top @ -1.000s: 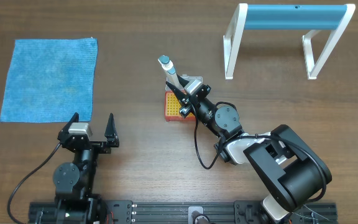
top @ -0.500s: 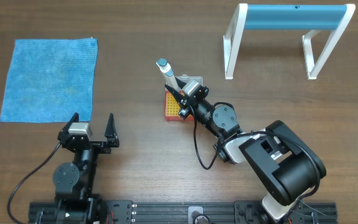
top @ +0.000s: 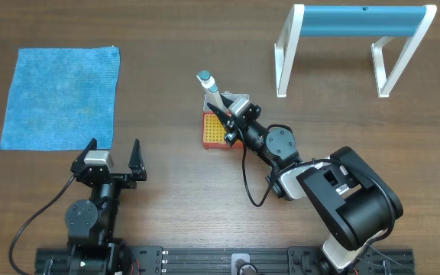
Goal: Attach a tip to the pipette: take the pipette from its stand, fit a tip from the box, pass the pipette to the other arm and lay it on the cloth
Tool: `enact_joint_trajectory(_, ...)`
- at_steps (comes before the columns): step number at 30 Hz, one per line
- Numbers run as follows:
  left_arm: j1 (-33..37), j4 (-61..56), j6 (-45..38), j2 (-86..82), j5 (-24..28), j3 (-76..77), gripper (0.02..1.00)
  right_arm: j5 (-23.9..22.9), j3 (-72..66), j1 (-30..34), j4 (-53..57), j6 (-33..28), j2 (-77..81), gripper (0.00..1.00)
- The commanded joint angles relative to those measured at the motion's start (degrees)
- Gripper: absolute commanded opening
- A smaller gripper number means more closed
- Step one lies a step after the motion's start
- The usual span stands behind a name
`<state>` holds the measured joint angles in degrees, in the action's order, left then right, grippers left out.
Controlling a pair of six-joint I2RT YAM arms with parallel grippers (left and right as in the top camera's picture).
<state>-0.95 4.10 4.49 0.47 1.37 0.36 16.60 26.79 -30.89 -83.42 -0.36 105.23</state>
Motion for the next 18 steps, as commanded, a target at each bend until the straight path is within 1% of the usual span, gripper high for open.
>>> enact_joint_trajectory(1,-0.2,0.5,-0.7,-0.1,0.6,0.0,0.965,2.6,-0.6,0.1,-0.5,-0.4,-0.8,0.077)
enact_joint_trajectory(13,-0.2,0.5,-0.7,-0.1,0.6,0.0,0.965,2.6,-1.0,0.1,-0.5,-0.3,-0.8,0.080)
enact_joint_trajectory(18,-0.2,0.5,-0.7,-0.1,0.6,0.0,0.965,4.0,-1.0,0.1,-0.5,-0.4,-0.8,0.080)
